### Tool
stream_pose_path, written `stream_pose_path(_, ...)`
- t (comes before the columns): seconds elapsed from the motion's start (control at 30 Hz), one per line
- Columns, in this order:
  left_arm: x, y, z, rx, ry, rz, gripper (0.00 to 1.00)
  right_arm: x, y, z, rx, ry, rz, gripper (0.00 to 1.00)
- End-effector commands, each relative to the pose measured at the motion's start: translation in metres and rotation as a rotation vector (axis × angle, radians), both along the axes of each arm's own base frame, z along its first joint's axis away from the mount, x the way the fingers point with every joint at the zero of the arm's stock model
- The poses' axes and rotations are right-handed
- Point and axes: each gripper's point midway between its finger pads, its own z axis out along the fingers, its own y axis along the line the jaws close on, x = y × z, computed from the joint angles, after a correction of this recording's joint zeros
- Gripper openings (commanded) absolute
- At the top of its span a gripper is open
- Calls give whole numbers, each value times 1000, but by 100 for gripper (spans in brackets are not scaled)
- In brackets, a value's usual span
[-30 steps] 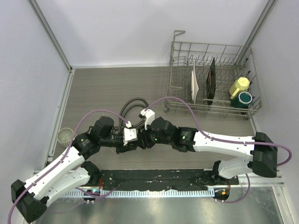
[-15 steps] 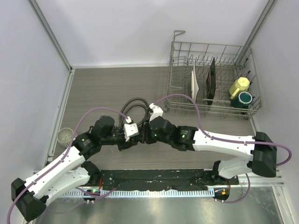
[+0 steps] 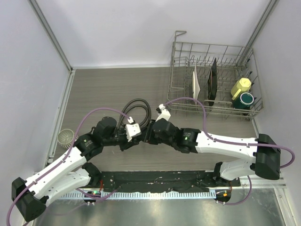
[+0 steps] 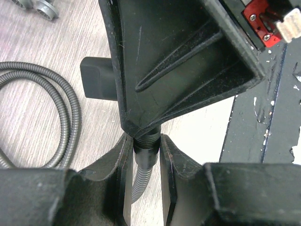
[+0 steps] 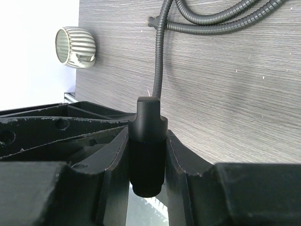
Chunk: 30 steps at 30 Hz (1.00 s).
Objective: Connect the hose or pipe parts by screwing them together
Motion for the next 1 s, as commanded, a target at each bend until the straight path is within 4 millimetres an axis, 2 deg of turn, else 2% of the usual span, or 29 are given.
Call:
stream_pose_path(0.0,23,-25,61,-170,-200,-22,0,-15,31,65,306,77,32,2)
stream_pose_path(0.03,23,-26,61,-170,-197,-23,0,-16,30,61,319,112,15,5)
stream_pose_path(0.17,18,-29,61,-177,-197,-59,0,-14,29,70,371,111,-1,17)
stream_pose_path(0.33,11,-30,60,-186,-199,-101,0,-10,14,78,375,56,-19,32)
stream_pose_path(0.47,8,-31,57,-186,-203,-128,0,-10,10,79,350,33,-2,42)
stream_pose_path(0.5,8,-31,56,-186,-203,-130,0,-11,8,72,319,38,-1,45)
stream_pose_path(0.77,6,-32,51,-184,-200,-144,0,-6,-8,77,260,-16,-25,55)
stream_pose_path(0.97,-2,-30,57,-202,-212,-174,0,-5,-39,66,180,-50,-68,67)
